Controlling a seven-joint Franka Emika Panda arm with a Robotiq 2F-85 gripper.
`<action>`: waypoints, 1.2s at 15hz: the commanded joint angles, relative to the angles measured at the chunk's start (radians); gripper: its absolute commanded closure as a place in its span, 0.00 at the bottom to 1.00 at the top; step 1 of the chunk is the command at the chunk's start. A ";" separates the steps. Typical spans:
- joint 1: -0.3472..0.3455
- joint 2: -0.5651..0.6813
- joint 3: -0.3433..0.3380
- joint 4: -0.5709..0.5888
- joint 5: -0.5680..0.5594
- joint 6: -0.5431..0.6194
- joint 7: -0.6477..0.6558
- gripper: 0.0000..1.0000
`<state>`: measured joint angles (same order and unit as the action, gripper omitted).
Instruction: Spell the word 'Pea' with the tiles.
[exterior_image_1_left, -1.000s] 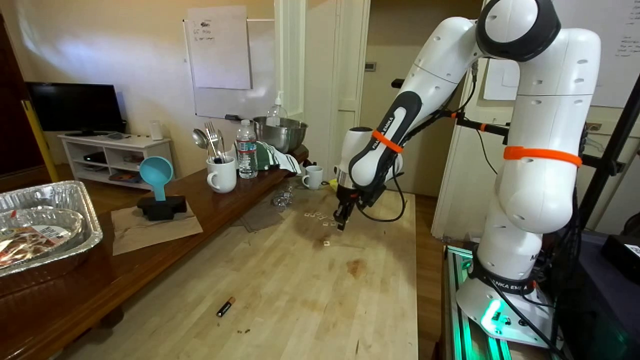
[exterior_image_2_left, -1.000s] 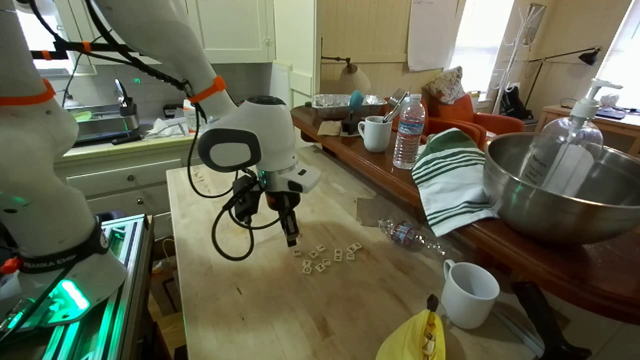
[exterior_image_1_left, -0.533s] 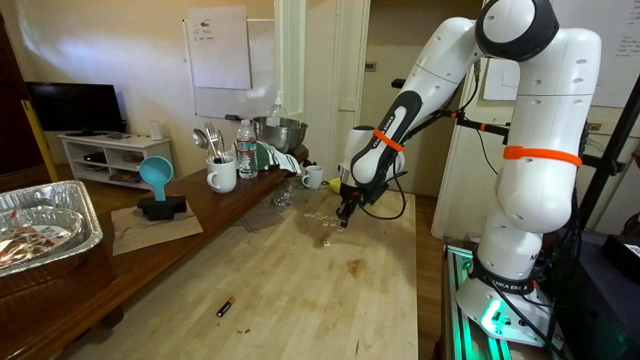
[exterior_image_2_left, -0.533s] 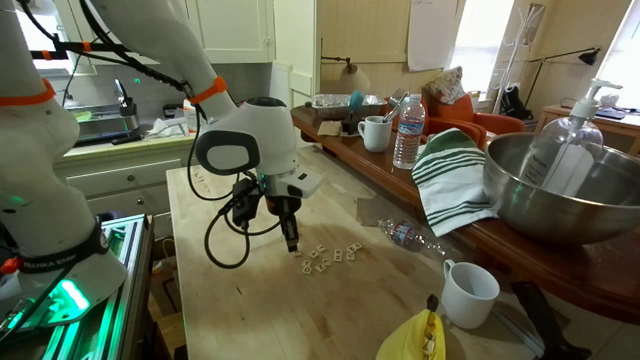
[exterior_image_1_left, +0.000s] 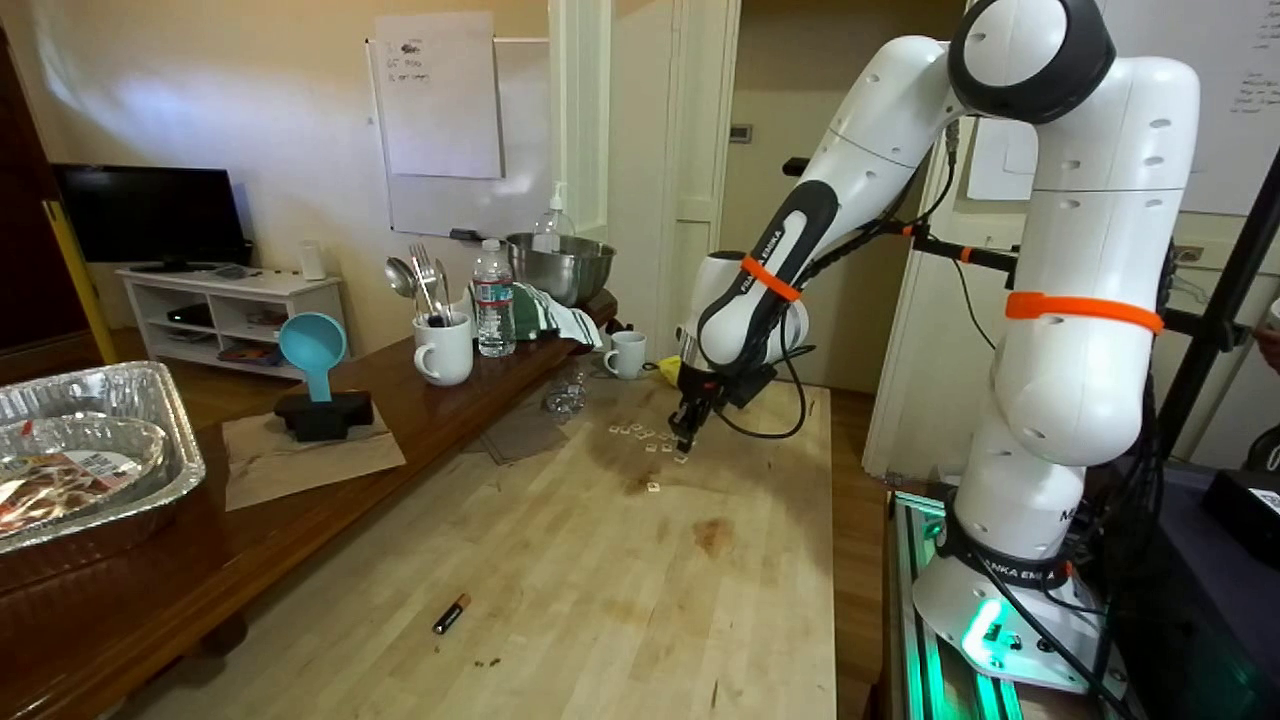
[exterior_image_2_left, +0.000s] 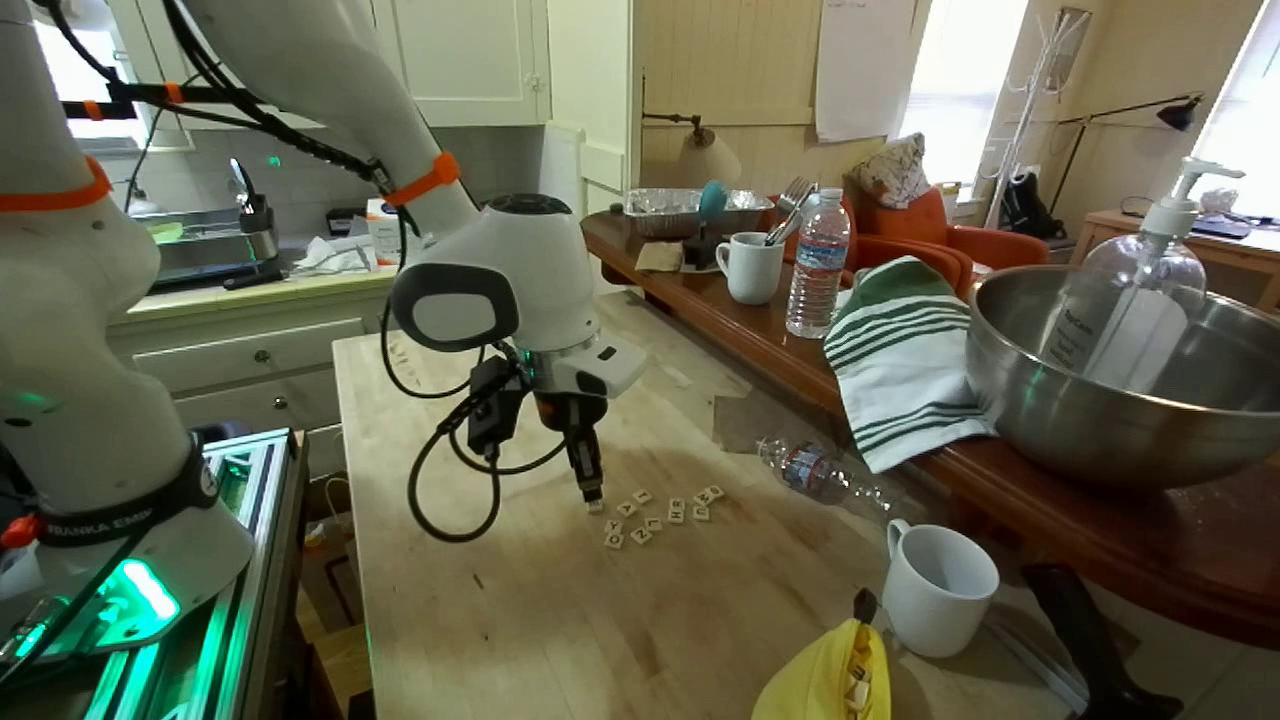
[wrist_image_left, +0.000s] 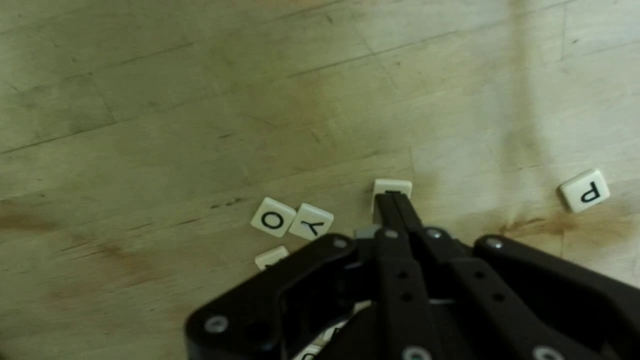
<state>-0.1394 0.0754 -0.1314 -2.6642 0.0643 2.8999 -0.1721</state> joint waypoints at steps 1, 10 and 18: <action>-0.018 0.042 0.031 0.022 0.076 0.030 -0.075 1.00; -0.031 0.106 0.044 0.059 0.085 0.033 -0.166 1.00; -0.060 0.113 0.158 0.050 0.171 0.048 -0.505 1.00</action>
<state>-0.1802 0.1425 -0.0192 -2.6157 0.1913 2.9087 -0.5579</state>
